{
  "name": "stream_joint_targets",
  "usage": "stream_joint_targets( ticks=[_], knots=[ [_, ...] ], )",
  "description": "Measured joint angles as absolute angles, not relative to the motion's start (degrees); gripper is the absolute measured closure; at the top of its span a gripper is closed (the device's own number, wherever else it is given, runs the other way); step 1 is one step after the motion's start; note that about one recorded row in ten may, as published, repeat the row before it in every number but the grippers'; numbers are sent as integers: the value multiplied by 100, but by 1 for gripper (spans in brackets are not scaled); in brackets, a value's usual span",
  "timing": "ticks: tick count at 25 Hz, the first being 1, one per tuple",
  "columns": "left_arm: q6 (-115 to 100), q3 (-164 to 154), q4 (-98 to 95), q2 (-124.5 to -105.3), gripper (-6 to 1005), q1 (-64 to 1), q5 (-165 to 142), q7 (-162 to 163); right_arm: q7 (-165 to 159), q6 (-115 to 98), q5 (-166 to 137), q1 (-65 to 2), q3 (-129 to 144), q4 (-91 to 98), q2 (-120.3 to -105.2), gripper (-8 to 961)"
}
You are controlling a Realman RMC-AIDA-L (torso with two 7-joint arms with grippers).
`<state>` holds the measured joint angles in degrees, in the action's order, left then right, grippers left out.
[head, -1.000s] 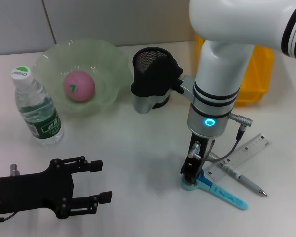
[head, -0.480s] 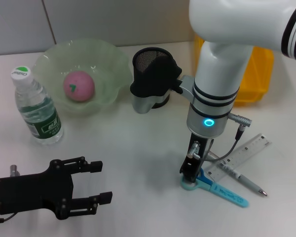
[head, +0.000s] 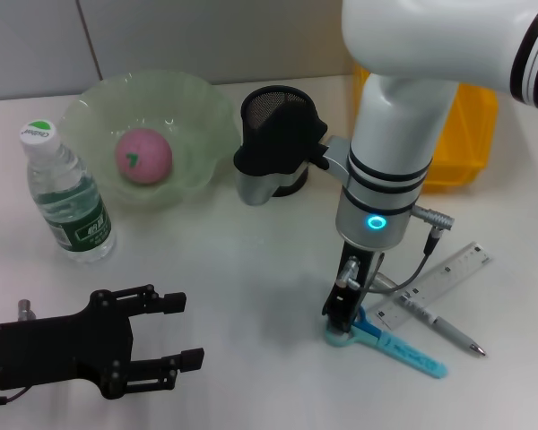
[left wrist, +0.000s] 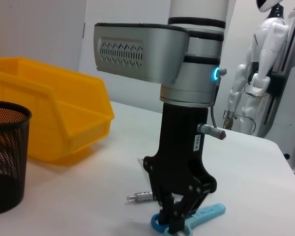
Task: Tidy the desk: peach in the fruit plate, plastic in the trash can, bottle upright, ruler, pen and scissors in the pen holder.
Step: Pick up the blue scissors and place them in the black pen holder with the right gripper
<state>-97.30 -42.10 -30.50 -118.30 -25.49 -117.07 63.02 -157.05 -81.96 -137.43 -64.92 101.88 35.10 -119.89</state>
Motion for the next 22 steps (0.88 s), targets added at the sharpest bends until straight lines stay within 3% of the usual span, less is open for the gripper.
stream_joint_targets(
  ticks=[22],
  knots=[
    [-9708, -4210, -3050, -11807, 246, -2548, -11707, 6280, -15607, -8191, -13397, -6574, 10091, 3731, -11986, 850]
  ],
)
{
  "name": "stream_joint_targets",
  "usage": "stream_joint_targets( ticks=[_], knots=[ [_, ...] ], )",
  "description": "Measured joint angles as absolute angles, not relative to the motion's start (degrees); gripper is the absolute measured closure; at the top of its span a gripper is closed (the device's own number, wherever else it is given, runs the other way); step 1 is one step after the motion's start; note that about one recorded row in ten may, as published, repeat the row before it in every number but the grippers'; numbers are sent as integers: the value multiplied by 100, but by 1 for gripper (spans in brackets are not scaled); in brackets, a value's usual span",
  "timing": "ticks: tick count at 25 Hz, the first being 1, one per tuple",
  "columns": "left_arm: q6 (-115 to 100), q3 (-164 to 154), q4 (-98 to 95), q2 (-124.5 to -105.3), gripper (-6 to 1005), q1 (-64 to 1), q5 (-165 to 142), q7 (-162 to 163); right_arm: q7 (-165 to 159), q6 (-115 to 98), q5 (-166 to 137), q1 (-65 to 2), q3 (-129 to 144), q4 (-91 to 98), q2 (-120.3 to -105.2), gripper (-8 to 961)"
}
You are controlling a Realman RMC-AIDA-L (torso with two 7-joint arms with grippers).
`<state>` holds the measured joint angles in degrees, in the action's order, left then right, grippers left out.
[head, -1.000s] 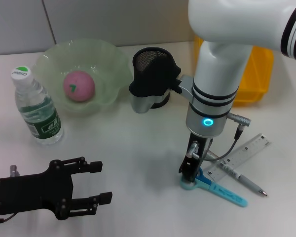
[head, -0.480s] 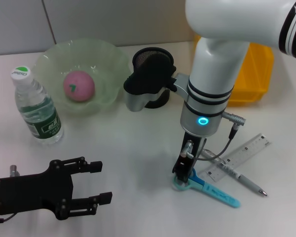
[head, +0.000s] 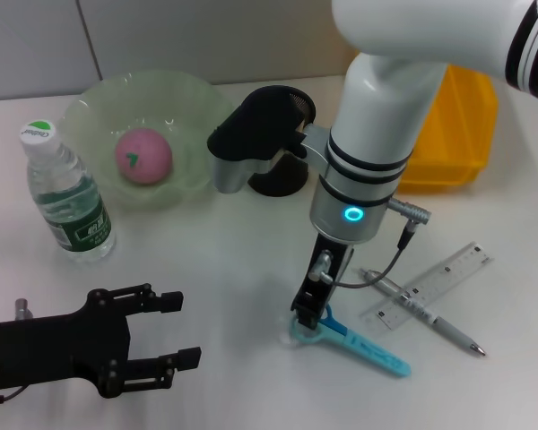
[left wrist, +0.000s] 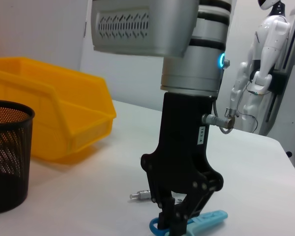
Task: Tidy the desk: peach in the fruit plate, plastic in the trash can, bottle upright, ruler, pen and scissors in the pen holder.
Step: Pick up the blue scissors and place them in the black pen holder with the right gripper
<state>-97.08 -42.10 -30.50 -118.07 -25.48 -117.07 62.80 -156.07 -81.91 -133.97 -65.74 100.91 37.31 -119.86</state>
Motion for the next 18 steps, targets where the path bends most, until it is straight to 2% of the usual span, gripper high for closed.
stream_joint_targets(
  ticks=[18],
  knots=[
    [-9683, -4175, -3066, -11731, 246, -2504, -11707, 6318, -15366, -8504, -13387, -6543, 9247, 4203, -11910, 851]
  ],
)
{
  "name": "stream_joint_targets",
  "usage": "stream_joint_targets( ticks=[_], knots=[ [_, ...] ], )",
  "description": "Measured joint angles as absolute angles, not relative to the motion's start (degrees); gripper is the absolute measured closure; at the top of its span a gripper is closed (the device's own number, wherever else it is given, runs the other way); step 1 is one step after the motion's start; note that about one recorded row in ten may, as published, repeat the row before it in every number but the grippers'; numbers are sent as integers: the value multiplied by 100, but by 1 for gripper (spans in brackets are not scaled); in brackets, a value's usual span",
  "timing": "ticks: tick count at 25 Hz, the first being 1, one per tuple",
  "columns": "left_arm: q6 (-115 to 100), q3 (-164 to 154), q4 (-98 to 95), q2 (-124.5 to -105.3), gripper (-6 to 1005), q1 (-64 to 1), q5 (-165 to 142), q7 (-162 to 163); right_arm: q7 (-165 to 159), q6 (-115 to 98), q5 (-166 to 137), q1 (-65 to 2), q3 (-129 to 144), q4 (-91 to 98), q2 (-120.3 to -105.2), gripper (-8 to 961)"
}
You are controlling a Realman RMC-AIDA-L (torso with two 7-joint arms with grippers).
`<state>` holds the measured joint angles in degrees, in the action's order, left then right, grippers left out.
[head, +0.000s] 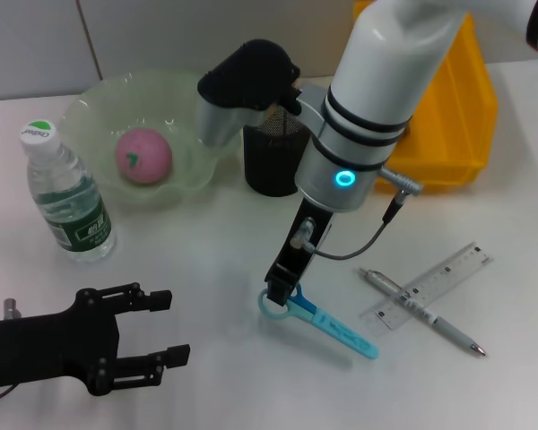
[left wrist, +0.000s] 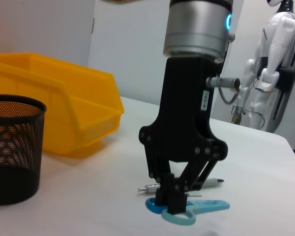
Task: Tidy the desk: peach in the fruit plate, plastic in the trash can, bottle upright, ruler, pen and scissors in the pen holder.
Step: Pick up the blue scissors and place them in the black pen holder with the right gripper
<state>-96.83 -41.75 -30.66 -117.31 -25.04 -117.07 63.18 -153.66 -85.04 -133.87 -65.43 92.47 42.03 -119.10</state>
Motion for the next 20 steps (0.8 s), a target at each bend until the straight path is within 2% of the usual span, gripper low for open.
stream_joint_targets(
  ticks=[20],
  knots=[
    [-9730, -3966, -3103, -11698, 246, -2513, -11707, 6320, -14911, -8878, -13653, -6197, 7949, 5057, -11832, 847]
  ],
)
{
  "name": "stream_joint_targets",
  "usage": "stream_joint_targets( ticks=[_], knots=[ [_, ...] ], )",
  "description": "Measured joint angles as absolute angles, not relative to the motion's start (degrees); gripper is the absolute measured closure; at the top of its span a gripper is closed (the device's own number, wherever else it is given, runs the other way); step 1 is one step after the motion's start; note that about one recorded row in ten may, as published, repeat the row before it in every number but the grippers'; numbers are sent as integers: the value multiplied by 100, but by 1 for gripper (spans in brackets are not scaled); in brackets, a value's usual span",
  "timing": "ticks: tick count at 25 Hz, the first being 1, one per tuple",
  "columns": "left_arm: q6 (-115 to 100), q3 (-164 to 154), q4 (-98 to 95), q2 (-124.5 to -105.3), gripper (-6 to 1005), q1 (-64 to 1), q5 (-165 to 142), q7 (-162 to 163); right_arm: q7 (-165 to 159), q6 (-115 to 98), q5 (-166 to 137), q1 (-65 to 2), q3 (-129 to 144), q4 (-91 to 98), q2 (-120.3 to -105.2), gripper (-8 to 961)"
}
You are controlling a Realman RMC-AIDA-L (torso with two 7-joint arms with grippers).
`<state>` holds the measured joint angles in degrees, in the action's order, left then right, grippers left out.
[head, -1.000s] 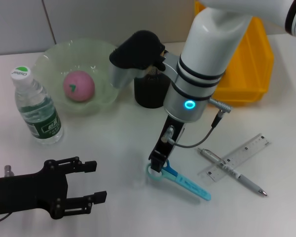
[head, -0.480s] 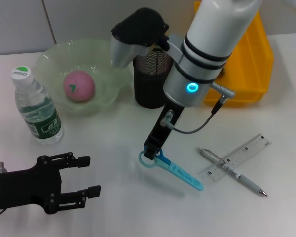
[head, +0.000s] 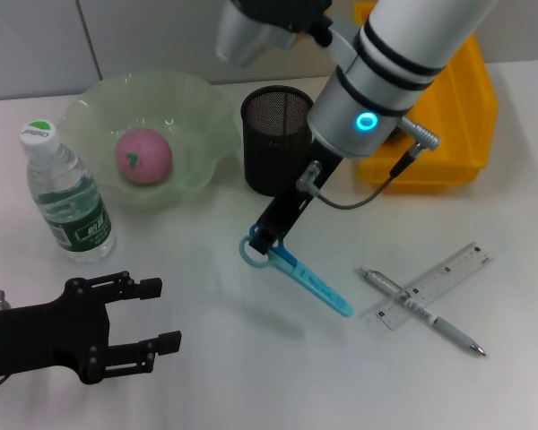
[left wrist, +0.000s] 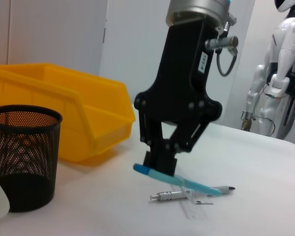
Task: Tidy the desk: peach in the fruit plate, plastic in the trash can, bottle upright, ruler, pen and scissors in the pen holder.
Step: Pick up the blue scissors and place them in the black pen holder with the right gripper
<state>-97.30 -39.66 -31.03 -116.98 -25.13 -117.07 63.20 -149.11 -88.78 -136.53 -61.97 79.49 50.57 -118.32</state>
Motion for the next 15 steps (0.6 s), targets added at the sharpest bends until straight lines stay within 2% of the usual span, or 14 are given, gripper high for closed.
stream_joint_targets(
  ticks=[15],
  knots=[
    [-9730, -3937, -3096, -11699, 246, -2538, -11698, 6320, -14587, -8998, -13650, -6020, 7041, 5551, -11776, 844]
  ],
)
